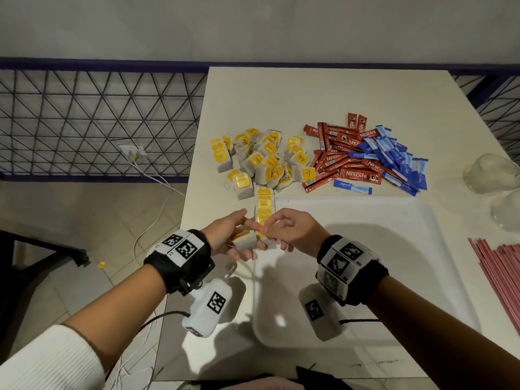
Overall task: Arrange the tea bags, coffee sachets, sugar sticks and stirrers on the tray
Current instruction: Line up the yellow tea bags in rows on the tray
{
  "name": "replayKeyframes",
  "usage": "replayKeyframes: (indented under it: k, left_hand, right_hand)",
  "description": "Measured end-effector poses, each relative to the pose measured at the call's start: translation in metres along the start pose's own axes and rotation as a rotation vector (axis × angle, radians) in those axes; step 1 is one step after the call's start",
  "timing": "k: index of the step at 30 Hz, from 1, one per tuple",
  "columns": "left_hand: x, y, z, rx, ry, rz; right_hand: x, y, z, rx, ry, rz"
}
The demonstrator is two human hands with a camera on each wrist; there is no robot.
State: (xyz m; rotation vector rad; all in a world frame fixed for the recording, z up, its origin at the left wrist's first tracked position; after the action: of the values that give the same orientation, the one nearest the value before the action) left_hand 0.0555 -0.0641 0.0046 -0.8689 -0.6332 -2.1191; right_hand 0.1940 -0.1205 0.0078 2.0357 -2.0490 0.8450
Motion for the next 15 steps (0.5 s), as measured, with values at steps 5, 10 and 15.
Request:
replayKeyframes:
  k: [5, 10, 15]
  left_hand:
    - [0.009, 0.008, 0.007, 0.078, 0.006, -0.148]
    - [0.016, 0.004, 0.008, 0.166, 0.011, -0.184]
    - [0.01, -0.01, -0.008, 0.002, -0.001, -0.079]
  right_hand:
    - [0.003, 0.019, -0.007, 0.054, -0.063, 0.009]
    - [0.004, 0.023, -0.004, -0.022, -0.104, 0.108]
    - [0.017, 0.018, -0.004, 0.04, -0.165, 0.243]
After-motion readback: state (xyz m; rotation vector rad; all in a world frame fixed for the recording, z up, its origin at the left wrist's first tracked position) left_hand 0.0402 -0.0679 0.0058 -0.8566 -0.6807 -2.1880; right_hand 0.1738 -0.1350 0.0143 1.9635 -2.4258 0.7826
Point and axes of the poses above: each hand's wrist, its own x-axis away from the middle knuckle, its own y-axis out of the palm, z = x × y, the point moved 3 cm from there along -x, towards the middle knuckle, and after that the axes turned 5 degrees about x, right-handed, at the moved point
